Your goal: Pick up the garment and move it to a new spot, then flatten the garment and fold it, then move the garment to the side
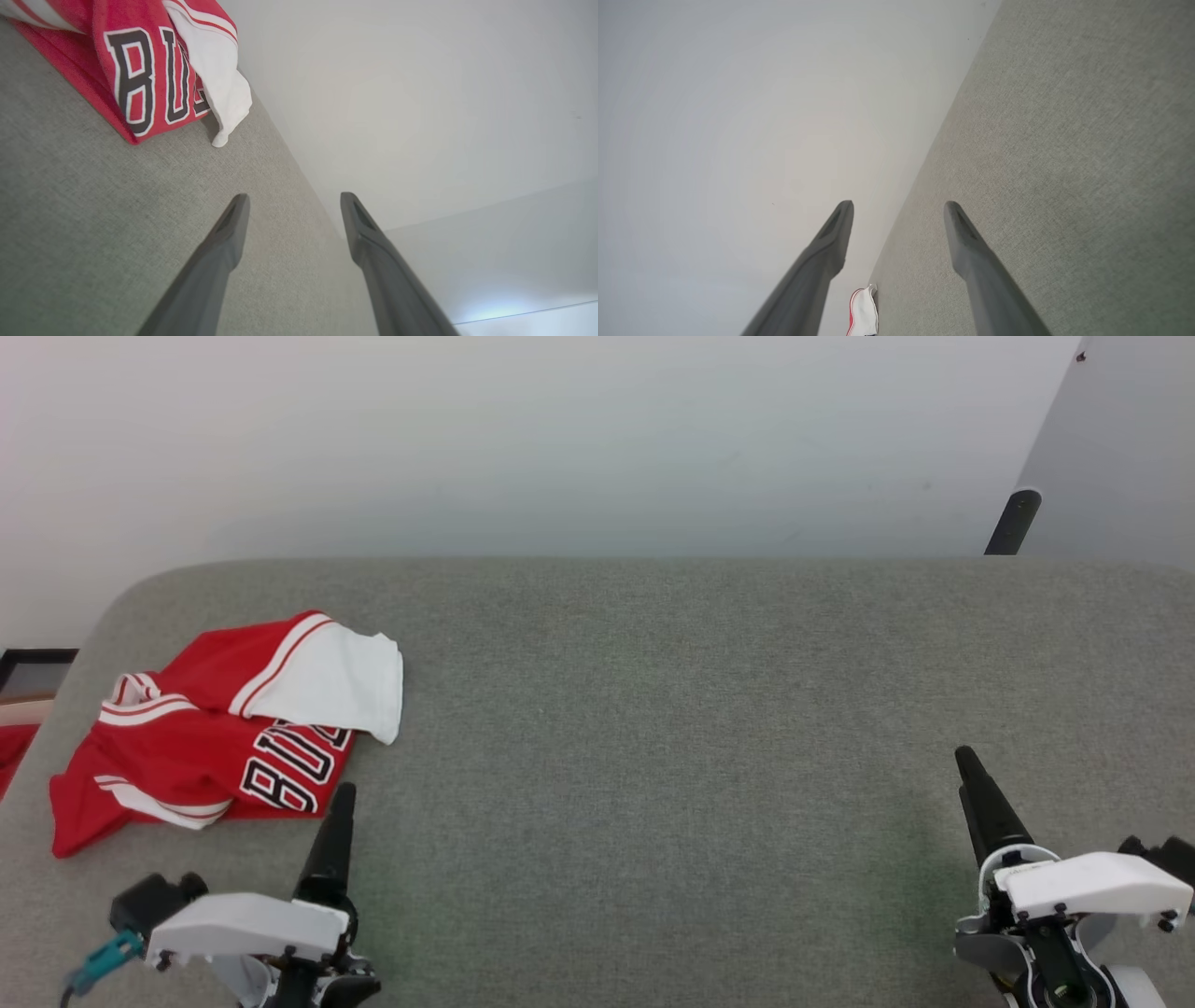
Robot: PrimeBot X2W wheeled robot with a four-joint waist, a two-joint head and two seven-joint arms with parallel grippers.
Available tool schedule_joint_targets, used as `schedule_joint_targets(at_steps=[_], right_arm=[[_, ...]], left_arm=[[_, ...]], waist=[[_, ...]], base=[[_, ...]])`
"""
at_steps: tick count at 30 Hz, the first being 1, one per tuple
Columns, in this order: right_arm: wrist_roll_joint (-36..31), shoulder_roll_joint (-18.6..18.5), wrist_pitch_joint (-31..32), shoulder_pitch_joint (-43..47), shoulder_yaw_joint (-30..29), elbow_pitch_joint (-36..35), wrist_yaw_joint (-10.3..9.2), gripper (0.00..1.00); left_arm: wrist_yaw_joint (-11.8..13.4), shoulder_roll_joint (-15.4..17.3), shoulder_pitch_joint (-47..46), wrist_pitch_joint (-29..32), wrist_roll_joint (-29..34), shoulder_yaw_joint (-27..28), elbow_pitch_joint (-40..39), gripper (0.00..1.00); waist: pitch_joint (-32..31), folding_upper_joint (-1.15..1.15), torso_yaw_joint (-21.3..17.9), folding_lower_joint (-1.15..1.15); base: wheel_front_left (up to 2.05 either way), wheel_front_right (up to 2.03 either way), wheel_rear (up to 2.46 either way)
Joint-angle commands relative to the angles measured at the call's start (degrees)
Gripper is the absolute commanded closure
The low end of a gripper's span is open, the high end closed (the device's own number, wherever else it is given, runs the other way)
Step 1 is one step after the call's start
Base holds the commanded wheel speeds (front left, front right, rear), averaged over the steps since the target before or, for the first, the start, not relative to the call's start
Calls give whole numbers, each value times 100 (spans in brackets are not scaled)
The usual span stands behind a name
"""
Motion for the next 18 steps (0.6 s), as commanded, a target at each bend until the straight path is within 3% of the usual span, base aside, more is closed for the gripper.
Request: schedule_joint_targets(at_steps=[1, 18], right_arm=[[-170, -82, -55, -229, 80, -19, 1, 0], [-2058, -340, -493, -837, 467, 714, 2, 0]], left_arm=[[25, 93, -200, -53, 242, -33, -47, 0], [191, 369, -399, -398, 2221, -286, 69, 0]], waist=[[4, 0, -1, 0], [47, 0, -23, 0]], base=[[0, 0, 0], [0, 0, 0]])
